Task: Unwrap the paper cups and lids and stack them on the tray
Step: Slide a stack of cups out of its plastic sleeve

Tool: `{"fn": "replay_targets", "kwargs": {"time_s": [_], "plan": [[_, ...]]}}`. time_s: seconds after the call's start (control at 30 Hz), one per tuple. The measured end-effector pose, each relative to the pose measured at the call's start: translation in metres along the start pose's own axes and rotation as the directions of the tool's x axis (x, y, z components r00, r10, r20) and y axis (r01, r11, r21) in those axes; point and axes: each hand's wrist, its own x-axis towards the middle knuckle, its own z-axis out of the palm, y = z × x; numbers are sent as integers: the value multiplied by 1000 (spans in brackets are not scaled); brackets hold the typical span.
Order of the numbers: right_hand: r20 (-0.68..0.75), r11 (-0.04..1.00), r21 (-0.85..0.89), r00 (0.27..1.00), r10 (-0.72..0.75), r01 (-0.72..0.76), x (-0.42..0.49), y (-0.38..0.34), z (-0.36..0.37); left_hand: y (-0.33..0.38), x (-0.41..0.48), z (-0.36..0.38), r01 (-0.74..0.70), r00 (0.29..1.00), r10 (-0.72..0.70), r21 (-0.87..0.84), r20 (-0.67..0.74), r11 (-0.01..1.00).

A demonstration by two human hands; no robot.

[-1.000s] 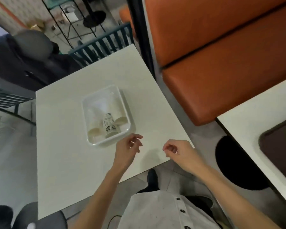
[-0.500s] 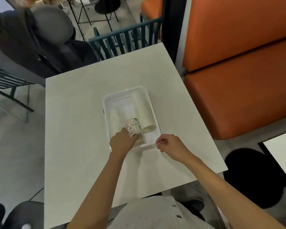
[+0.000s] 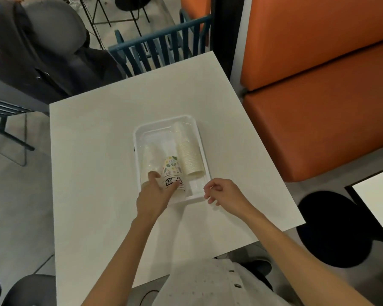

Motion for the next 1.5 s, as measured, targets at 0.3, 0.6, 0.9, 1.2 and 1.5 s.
{"fn": "replay_targets", "kwargs": {"time_s": [0.3, 0.6, 0.9, 1.2, 1.5], "plan": [[140, 919, 384, 990, 37, -89, 10, -20, 17, 22, -48, -16, -139, 933, 255, -399, 255, 906], [37, 867, 478, 990, 139, -140, -3, 9, -10, 10, 54, -37, -42, 998, 51, 208, -39, 977], [4, 823, 550, 986, 166, -141, -28, 26, -26, 14, 114, -28, -13, 962, -104, 421, 253, 907], [-165, 609, 793, 967, 195, 12, -76, 71, -79, 71, 26, -52, -95, 907, 242, -391, 345, 915], [-621, 647, 685, 733, 277, 336, -210, 144, -184, 225, -119, 129, -409, 466, 662, -520, 588, 750]]}}
